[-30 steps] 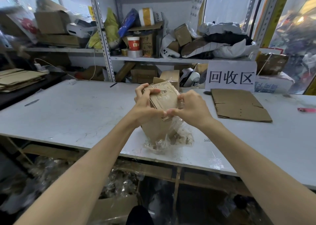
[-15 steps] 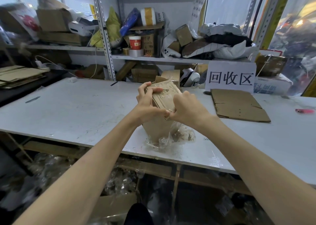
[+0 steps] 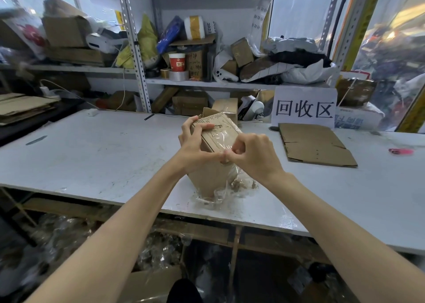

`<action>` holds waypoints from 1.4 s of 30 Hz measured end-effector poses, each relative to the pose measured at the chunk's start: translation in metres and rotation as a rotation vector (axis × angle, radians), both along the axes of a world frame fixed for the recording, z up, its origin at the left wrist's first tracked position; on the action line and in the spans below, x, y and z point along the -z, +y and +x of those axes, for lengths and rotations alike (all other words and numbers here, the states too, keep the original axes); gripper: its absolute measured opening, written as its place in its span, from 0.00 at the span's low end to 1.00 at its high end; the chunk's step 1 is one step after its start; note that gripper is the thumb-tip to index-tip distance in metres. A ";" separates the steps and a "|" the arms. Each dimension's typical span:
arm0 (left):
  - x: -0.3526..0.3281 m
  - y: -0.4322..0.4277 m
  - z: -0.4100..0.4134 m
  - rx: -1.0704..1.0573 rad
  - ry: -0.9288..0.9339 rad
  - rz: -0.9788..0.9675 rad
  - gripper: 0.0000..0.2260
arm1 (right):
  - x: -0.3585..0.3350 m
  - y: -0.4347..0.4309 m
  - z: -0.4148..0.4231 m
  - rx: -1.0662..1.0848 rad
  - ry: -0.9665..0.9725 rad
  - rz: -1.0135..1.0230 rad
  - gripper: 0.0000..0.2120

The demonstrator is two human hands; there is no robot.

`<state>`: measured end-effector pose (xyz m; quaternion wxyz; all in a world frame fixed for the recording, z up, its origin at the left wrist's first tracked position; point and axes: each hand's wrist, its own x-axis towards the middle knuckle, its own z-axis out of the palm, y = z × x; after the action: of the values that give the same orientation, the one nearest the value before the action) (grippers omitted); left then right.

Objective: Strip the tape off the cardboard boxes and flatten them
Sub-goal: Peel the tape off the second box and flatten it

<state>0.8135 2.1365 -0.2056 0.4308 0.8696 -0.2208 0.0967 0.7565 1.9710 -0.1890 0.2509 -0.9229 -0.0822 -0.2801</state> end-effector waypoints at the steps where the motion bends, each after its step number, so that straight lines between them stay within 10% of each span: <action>1: 0.001 0.000 0.000 0.005 -0.009 0.020 0.34 | -0.001 -0.002 0.002 0.017 -0.003 -0.041 0.09; 9: 0.008 -0.007 -0.002 -0.055 -0.116 0.028 0.44 | -0.004 0.004 0.007 -0.024 -0.002 -0.446 0.06; 17: 0.010 -0.009 0.000 -0.113 -0.171 0.037 0.44 | 0.009 -0.004 0.006 0.092 -0.075 0.120 0.09; 24: 0.003 -0.016 -0.006 -0.123 -0.145 0.143 0.48 | 0.008 -0.017 0.005 0.101 -0.004 -0.033 0.23; 31: 0.007 -0.018 -0.008 -0.130 -0.225 0.091 0.45 | 0.004 -0.012 0.006 0.135 0.027 0.045 0.09; 37: 0.001 0.002 0.000 -0.203 -0.131 0.032 0.44 | 0.014 -0.020 0.007 0.039 0.207 0.845 0.10; 42: -0.001 0.006 0.001 -0.181 -0.154 0.041 0.42 | 0.008 -0.022 0.005 -0.017 0.306 1.075 0.13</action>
<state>0.8149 2.1425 -0.2043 0.3843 0.8846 -0.1759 0.1972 0.7610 1.9488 -0.1968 0.6975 -0.6947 0.1020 -0.1433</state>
